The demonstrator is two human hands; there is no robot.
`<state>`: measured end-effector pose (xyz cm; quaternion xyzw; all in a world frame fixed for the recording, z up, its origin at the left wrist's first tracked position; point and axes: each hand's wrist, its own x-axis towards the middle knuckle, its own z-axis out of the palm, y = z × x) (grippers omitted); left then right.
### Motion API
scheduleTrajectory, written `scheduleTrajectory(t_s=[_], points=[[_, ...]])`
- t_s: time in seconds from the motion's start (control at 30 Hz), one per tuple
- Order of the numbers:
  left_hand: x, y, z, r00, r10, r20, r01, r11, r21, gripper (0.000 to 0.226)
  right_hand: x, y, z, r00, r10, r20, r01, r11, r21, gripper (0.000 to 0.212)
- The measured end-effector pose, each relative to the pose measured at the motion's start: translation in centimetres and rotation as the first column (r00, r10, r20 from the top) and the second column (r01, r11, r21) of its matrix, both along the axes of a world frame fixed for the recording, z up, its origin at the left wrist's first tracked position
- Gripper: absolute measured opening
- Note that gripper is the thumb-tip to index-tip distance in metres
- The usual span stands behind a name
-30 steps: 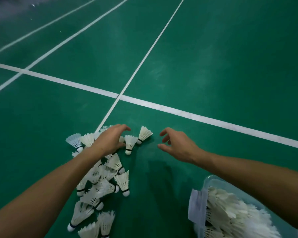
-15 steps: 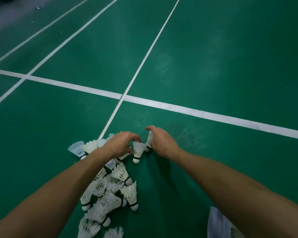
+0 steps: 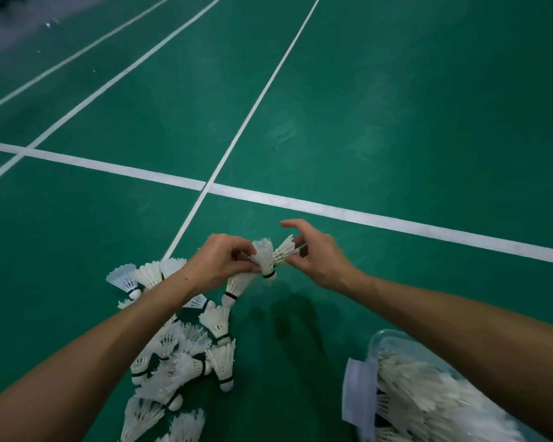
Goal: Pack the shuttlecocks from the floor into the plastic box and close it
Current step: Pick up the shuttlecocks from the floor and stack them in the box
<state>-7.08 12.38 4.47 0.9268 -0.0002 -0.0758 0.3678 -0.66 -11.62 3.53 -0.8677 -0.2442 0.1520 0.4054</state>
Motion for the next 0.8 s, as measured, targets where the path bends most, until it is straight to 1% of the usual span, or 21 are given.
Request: scheduleTrajectory(t_s=[0.1, 0.23, 0.3, 0.37, 0.47, 0.6, 0.7, 0.8], points=[[-1.0, -3.8, 3.2, 0.996, -0.020, 0.082, 0.031, 0.990, -0.136, 0.013, -1.4, -5.1, 3.5, 0.999, -0.042, 0.018, 0.041, 0.998, 0.055, 0.064], [-3.0, -9.8, 7.2, 0.968, -0.110, 0.226, 0.172, 0.946, -0.274, 0.011, -5.2, -12.7, 7.4, 0.990, -0.137, 0.026, 0.133, 0.984, 0.119, 0.064], [-4.0, -12.7, 8.7, 0.947, -0.159, 0.279, 0.238, 0.931, -0.278, 0.015, -7.6, -16.4, 8.7, 0.980, -0.197, 0.015, 0.192, 0.969, 0.156, 0.065], [-4.9, -15.3, 9.6, 0.931, -0.194, 0.311, 0.279, 0.924, -0.259, 0.028, -9.9, -19.5, 9.2, 0.965, -0.262, -0.002, 0.257, 0.947, 0.191, 0.065], [-6.0, -18.1, 9.7, 0.933, -0.226, 0.280, 0.302, 0.915, -0.268, 0.039, -13.2, -23.3, 8.8, 0.928, -0.371, -0.035, 0.369, 0.901, 0.229, 0.065], [-7.3, -20.2, 7.5, 0.946, -0.254, 0.202, 0.298, 0.925, -0.235, 0.039, -17.3, -27.0, 7.4, 0.873, -0.486, -0.042, 0.483, 0.849, 0.217, 0.063], [-7.6, -20.9, 5.5, 0.949, -0.280, 0.147, 0.304, 0.935, -0.182, 0.039, -19.5, -28.5, 5.4, 0.840, -0.542, -0.005, 0.539, 0.834, 0.121, 0.062], [-8.1, -21.1, 4.4, 0.947, -0.292, 0.135, 0.310, 0.940, -0.141, 0.036, -21.0, -27.8, 3.2, 0.860, -0.510, 0.020, 0.509, 0.860, 0.026, 0.060]])
